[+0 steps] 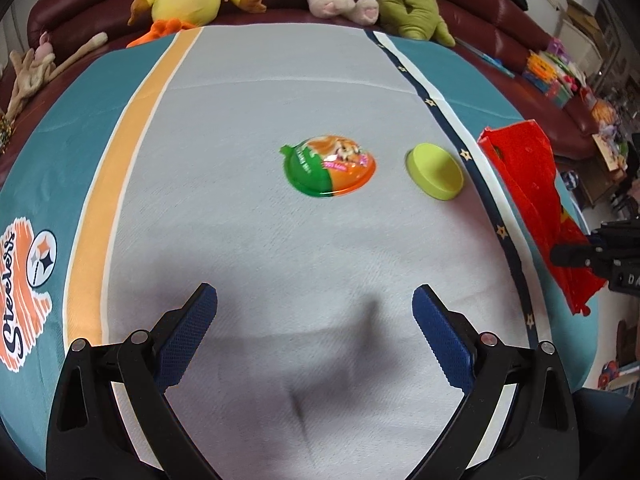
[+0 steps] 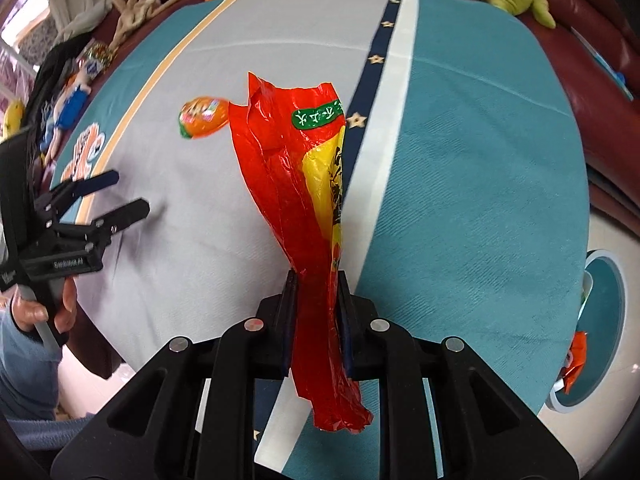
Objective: Collect trash
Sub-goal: 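Grasp the red-yellow snack wrapper with the right tool and lift it, then grasp the orange-green candy egg with the left tool while the right tool holds the wrapper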
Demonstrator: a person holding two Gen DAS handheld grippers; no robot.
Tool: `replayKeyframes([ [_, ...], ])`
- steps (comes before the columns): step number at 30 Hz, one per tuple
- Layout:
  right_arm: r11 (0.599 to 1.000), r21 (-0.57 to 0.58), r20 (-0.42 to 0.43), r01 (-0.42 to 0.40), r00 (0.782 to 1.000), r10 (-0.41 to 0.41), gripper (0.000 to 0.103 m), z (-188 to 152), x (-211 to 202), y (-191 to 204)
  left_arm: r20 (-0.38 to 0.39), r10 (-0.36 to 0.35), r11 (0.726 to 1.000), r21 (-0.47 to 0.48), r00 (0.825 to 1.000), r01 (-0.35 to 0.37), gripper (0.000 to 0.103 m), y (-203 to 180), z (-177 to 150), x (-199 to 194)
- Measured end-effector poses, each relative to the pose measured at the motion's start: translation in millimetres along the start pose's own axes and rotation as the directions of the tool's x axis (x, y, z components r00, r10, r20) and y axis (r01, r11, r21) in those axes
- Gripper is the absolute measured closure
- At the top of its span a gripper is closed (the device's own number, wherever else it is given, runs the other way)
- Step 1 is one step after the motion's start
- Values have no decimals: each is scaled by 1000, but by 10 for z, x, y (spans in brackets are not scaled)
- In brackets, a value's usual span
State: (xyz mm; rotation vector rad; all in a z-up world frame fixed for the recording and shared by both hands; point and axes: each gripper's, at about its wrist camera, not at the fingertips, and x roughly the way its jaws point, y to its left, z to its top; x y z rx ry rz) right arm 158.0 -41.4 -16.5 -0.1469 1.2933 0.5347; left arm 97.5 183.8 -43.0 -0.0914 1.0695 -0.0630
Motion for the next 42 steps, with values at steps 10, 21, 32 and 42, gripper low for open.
replayKeyframes([
  [10,996,74,22,-48,999,46,85,113,10,-216,15,39,996,75,999,-40,5,-59,243,103],
  [21,992,113,12,-63,998,62,84,289,126,-320,0,18,982,191,1000,-18,5,-75,608,403],
  [32,987,146,10,-63,998,62,82,435,220,-296,2,-31,958,287,1000,29,7,-119,760,553],
  [42,984,164,5,-69,998,69,80,455,264,-322,-13,-79,956,281,997,80,42,-106,770,580],
])
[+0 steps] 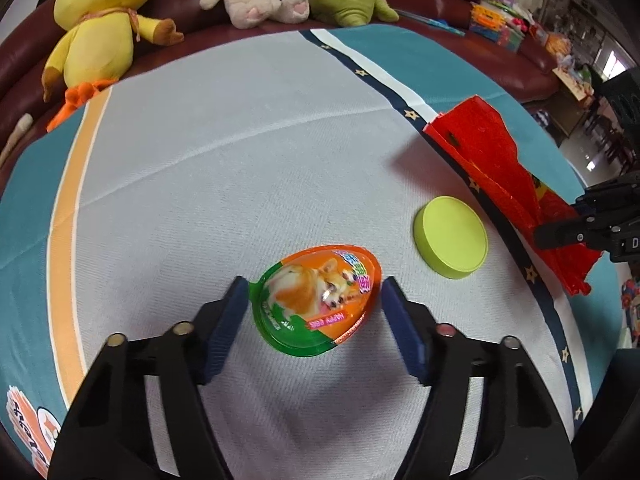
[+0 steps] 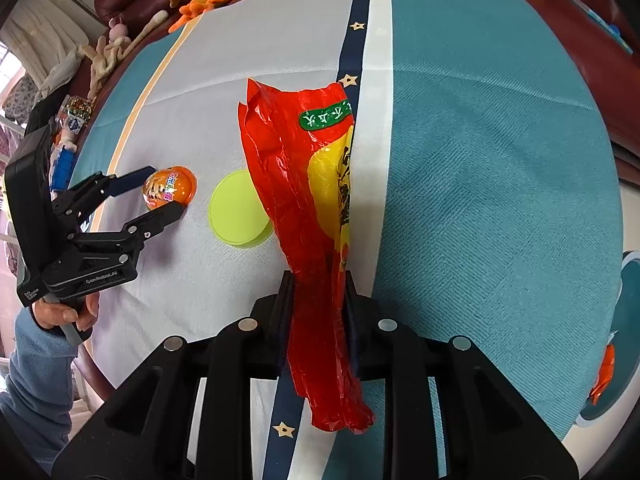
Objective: Collect trash
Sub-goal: 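Grasp the orange-green candy egg with the left tool while the right tool holds the wrapper, then carry the candy egg and wrapper from the table over the teal bin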
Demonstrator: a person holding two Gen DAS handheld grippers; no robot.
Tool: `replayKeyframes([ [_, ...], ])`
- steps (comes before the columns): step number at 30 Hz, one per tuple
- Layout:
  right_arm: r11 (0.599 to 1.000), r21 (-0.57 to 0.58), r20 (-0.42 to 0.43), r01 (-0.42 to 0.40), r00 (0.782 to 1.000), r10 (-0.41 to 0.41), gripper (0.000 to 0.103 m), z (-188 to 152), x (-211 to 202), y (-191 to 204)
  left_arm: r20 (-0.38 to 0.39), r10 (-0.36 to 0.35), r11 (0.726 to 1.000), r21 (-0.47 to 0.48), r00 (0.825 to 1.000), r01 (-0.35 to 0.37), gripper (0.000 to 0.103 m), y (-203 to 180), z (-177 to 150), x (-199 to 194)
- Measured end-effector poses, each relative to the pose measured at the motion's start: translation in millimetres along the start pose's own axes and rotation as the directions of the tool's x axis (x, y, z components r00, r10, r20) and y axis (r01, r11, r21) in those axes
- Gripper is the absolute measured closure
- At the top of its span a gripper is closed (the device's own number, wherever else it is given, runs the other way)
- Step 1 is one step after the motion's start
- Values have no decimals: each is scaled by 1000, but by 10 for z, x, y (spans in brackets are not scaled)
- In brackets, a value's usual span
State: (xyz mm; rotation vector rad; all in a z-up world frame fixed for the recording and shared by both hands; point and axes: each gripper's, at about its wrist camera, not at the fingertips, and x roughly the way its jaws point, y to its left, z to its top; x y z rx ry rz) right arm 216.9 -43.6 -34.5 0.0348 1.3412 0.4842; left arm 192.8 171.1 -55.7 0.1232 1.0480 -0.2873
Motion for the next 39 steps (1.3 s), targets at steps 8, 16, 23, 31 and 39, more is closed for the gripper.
replayKeyframes([
  [8,1000,9,6,-2,1000,2,80,-4,-9,-28,0,-45,999,28,999,45,48,-203,-121,-75],
  [16,1000,21,12,-13,1000,12,80,-7,-5,-69,-29,13,996,88,999,-10,28,-251,-145,-72],
  [23,1000,30,4,-9,1000,8,76,-40,-21,-170,-39,47,985,170,998,-39,18,-314,-136,-6],
  [31,1000,13,-3,5,1000,-5,62,-7,22,-140,-22,-18,989,149,1000,22,35,-464,-182,-24],
  [39,999,-34,15,43,999,-42,37,89,158,24,-29,-3,989,145,1000,7,31,-570,-265,-72],
])
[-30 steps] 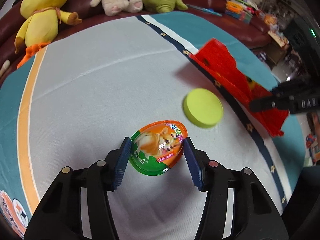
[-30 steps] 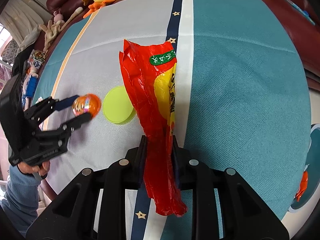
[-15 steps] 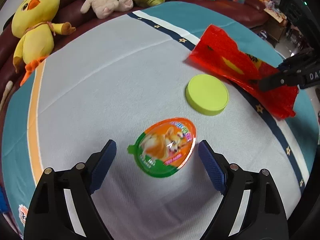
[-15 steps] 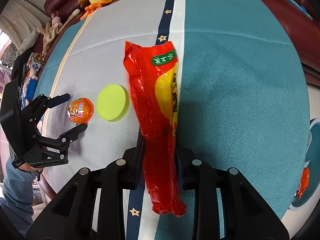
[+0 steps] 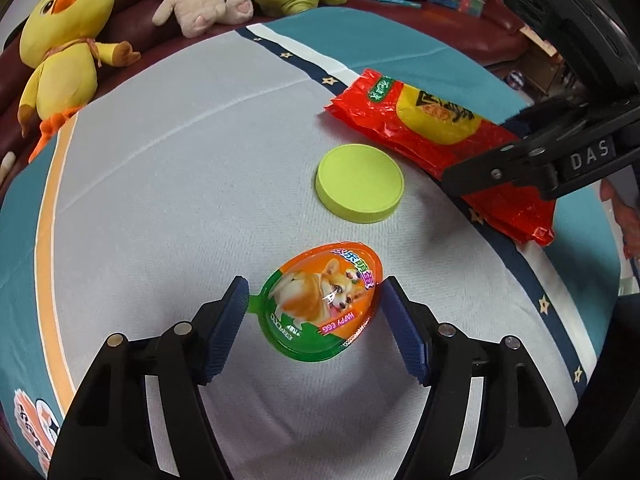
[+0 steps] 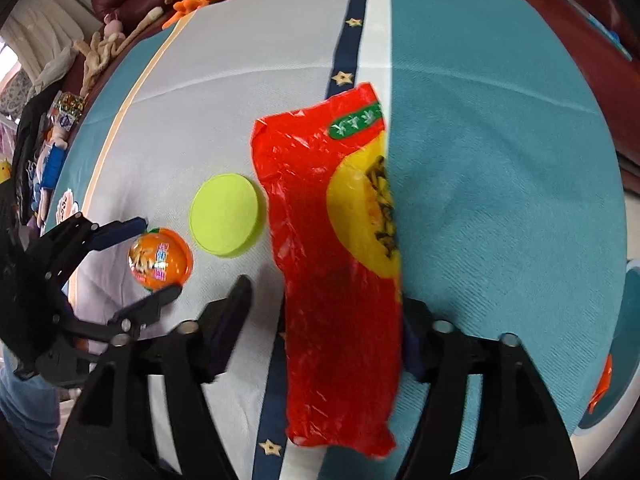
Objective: Collect trash
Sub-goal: 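Carry the candy egg and wrapper from the table over the teal bin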
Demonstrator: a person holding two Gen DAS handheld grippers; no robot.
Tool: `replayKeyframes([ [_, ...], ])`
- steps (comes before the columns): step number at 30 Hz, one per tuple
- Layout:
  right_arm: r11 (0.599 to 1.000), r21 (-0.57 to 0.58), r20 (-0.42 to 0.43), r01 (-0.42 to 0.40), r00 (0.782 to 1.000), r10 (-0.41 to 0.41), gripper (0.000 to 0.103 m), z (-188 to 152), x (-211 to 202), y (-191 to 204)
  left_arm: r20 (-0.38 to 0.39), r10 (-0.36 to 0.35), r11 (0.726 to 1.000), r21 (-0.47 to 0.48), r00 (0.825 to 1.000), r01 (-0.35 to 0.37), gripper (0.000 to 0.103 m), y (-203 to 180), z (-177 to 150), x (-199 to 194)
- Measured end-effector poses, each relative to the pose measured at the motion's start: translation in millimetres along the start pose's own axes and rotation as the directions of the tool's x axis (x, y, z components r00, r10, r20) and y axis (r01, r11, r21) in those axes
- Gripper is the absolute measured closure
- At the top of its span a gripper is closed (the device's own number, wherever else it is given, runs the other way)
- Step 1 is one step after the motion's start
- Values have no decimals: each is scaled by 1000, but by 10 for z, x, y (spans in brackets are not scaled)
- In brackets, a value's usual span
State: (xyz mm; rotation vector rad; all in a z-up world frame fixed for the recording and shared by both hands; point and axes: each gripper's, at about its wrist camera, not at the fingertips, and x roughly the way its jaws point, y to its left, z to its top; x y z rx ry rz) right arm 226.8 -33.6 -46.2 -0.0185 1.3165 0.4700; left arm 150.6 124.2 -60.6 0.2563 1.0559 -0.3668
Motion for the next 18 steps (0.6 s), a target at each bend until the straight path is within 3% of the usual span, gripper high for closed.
replayKeyframes([
  [4,998,-39,25,50,999,-49,37,11,20,83,6,37,999,8,999,-37,21,5,3,15],
  [6,994,-55,44,94,995,-92,52,-18,14,107,7,32,999,1,999,-32,22,13,0,16],
  [7,989,-76,58,124,991,-120,61,-40,7,132,12,18,1000,-6,1000,-18,32,3,-7,10],
  [8,991,-77,49,114,993,-110,73,-53,12,125,14,0,1000,-12,1000,1,34,-11,-10,1],
  [11,994,-57,71,92,994,-88,82,-84,-51,79,22,8,1000,-14,1000,-8,34,-142,-47,-12],
  [18,998,-16,77,56,996,-54,86,-145,-189,-81,31,8,994,-107,999,-5,34,-264,-177,-139],
])
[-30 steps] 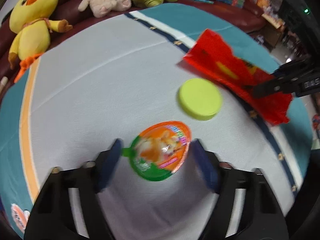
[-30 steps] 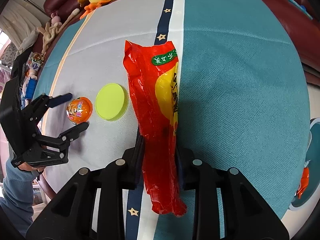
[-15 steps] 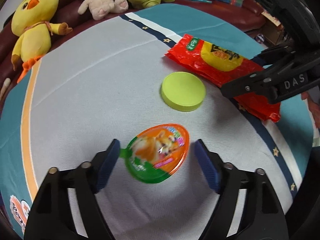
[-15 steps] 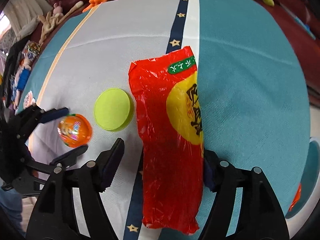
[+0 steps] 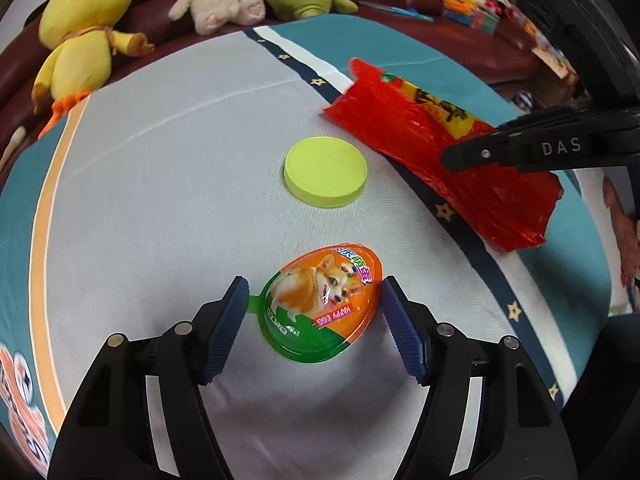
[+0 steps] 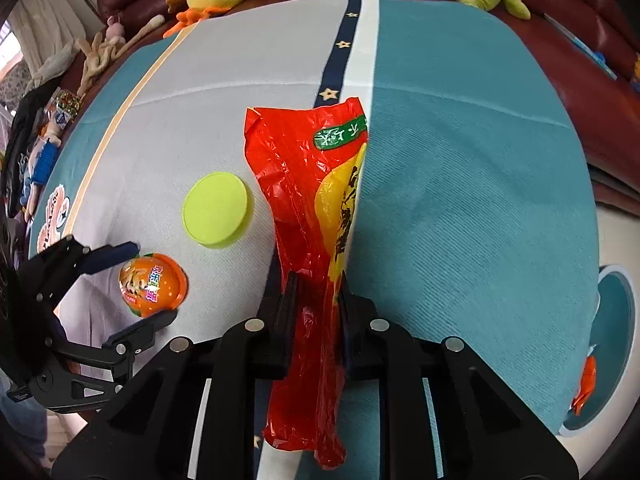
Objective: Collect trash
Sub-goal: 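Carry the candy egg and wrapper from the table over the teal bin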
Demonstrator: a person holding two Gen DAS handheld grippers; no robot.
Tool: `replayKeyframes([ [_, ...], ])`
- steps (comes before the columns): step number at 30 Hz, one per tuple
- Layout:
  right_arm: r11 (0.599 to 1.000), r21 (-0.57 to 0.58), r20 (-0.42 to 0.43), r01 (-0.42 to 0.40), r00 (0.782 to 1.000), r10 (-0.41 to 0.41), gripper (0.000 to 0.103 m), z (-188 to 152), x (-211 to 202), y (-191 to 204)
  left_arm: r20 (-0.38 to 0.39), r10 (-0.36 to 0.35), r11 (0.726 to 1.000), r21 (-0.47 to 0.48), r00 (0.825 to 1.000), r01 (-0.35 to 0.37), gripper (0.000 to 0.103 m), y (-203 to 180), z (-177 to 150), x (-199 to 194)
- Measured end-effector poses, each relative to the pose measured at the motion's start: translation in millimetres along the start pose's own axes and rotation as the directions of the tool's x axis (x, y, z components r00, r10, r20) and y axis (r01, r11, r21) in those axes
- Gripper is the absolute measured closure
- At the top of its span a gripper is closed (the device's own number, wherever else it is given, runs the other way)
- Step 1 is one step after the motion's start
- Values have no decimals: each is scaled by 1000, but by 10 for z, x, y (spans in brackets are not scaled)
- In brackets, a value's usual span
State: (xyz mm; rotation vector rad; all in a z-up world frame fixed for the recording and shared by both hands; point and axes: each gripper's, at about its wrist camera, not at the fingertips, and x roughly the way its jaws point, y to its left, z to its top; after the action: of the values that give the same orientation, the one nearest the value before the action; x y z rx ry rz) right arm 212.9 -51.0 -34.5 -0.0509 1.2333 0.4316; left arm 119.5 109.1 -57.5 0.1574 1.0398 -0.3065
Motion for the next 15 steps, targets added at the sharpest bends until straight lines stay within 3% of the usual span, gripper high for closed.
replayKeyframes([
  [5,999,48,19,-24,1000,23,87,-88,-163,-138,5,10,994,-109,1000,-9,34,-8,-56,-127],
  [15,993,100,48,-68,997,63,87,-431,-475,-412,25,59,979,-196,998,-53,34,-203,-88,-365],
])
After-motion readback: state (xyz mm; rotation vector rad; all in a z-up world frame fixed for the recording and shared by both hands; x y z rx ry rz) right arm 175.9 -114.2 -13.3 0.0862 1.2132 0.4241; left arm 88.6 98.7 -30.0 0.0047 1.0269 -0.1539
